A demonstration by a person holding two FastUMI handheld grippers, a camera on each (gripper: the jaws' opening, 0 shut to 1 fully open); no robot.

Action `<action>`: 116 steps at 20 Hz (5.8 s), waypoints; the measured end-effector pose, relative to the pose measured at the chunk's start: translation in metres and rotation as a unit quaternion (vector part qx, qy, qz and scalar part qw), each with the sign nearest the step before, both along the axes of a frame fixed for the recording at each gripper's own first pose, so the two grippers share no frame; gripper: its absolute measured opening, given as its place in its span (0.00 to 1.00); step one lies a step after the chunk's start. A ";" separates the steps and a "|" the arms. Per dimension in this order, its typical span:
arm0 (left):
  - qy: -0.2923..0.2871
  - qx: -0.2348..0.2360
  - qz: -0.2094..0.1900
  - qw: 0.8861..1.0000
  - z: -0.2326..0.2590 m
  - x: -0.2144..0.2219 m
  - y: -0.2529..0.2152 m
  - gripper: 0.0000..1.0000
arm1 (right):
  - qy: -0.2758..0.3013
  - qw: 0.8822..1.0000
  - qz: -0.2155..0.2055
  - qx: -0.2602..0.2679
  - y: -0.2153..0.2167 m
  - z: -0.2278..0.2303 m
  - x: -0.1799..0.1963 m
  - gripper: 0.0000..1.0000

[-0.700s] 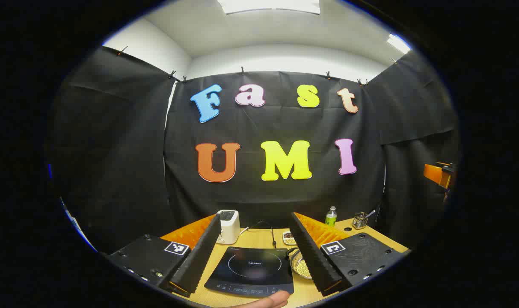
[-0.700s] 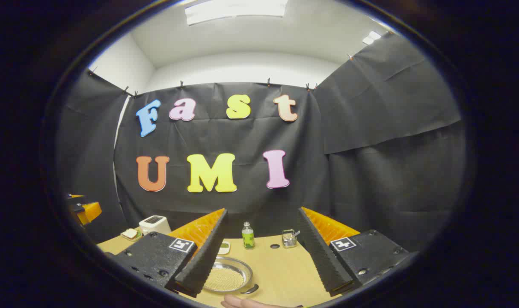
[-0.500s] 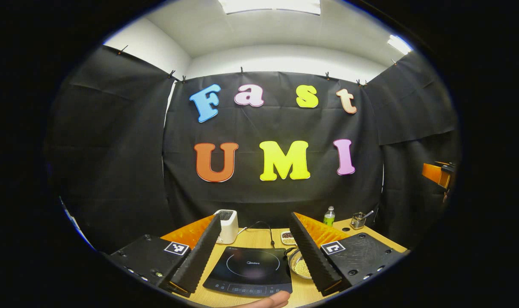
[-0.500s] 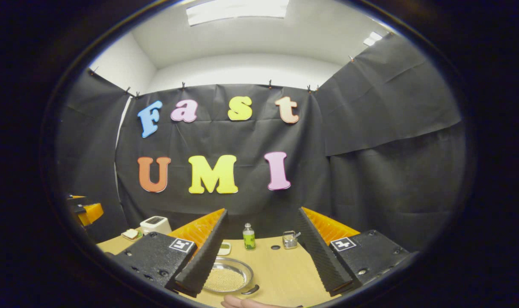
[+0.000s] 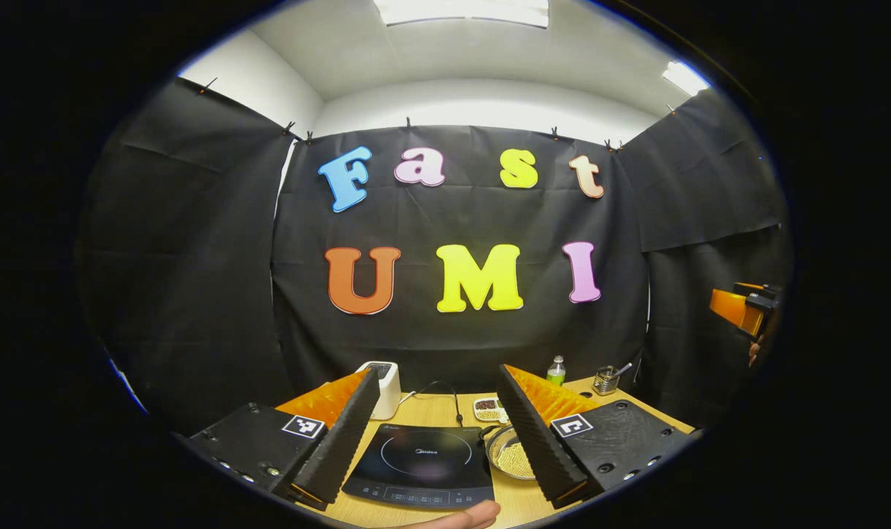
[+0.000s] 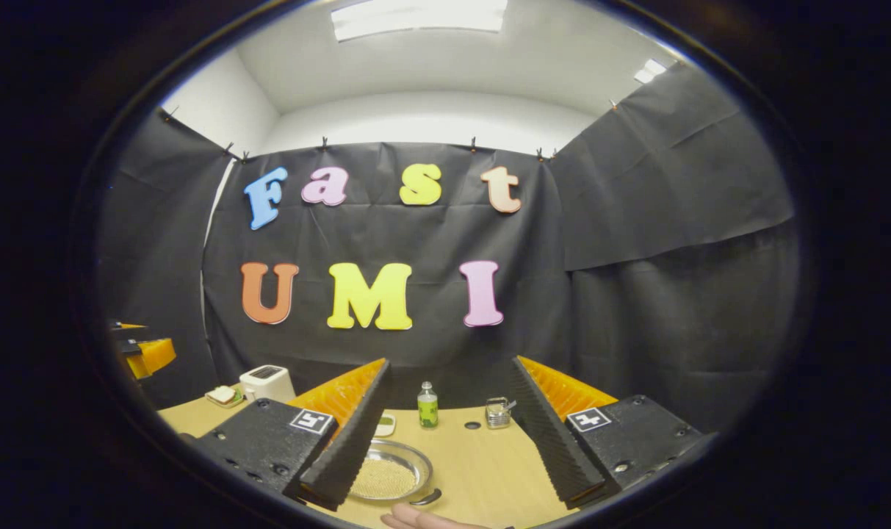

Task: First push the handle of the pot to place it horizontally, then grasp the pot with both hands and set it on the induction cooktop.

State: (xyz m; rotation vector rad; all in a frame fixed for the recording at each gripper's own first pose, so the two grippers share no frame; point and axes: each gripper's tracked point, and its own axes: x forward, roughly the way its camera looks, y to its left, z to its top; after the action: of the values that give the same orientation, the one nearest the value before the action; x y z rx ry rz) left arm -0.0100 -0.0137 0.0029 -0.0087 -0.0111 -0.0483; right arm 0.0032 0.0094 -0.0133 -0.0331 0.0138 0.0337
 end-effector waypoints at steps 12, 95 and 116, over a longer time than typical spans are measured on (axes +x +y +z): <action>-0.022 0.005 0.005 1.000 -0.002 -0.011 -0.004 0.96 | 0.125 0.991 0.053 -0.008 0.033 -0.112 0.040 0.93; 0.272 -0.037 -0.049 0.960 -0.251 0.146 -0.097 0.95 | 0.316 0.947 0.046 0.022 -0.068 -0.333 0.168 0.84; 0.452 -0.071 -0.065 0.887 -0.347 0.164 -0.129 0.76 | 0.401 0.914 0.052 0.025 -0.028 -0.398 0.216 0.87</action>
State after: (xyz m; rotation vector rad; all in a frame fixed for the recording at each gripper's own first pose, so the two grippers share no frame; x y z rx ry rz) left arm 0.1535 -0.1428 -0.3441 -0.1779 0.9250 -0.1741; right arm 0.2195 -0.0188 -0.4114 0.0345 0.8377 0.1538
